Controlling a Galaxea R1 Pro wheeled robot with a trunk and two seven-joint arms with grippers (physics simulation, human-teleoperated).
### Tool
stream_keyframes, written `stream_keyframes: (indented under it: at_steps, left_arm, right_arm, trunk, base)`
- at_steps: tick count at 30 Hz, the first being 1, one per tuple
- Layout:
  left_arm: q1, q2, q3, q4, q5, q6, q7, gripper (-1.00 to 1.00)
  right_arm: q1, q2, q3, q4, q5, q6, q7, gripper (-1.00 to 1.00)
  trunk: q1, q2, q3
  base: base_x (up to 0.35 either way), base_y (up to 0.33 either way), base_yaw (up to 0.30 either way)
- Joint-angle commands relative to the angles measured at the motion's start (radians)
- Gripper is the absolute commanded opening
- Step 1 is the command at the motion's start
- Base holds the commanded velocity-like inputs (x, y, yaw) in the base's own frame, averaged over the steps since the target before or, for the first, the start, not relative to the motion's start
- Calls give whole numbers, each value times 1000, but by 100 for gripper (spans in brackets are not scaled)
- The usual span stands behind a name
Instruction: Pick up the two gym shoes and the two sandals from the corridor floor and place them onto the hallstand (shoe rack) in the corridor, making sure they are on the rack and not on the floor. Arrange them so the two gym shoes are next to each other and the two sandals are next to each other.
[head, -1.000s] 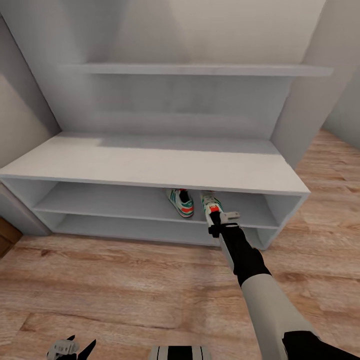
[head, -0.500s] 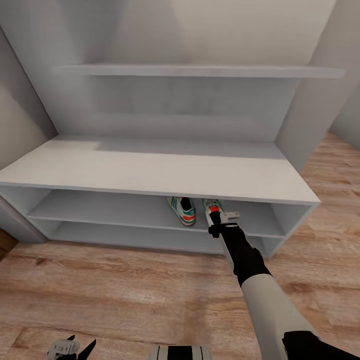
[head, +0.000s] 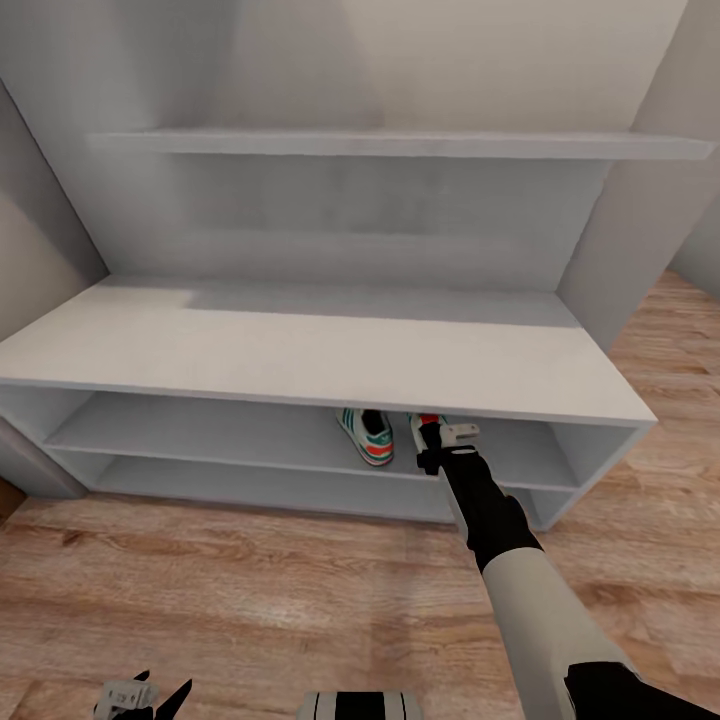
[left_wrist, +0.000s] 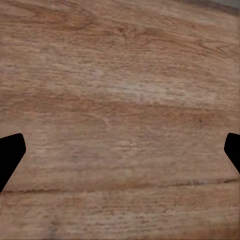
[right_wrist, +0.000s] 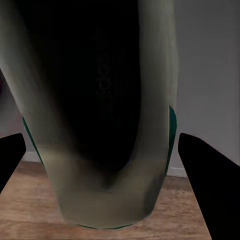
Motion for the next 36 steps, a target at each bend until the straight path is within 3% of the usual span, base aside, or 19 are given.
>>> stream_keyframes:
  at_steps: [1,36]
  left_arm:
    - [-1,0,2,1,7,2,-9,100]
    - [-1,0,3,1,7,3,-9,100]
  right_arm:
    - [0,1,-2,-1,7,5,2,-100]
    - [0,1,-2,-7,7,5,1,-100]
  trunk:
    - [0,0,-1]
    - [0,0,-1]
  base:
    - [59,0,0]
    - [38,29,0]
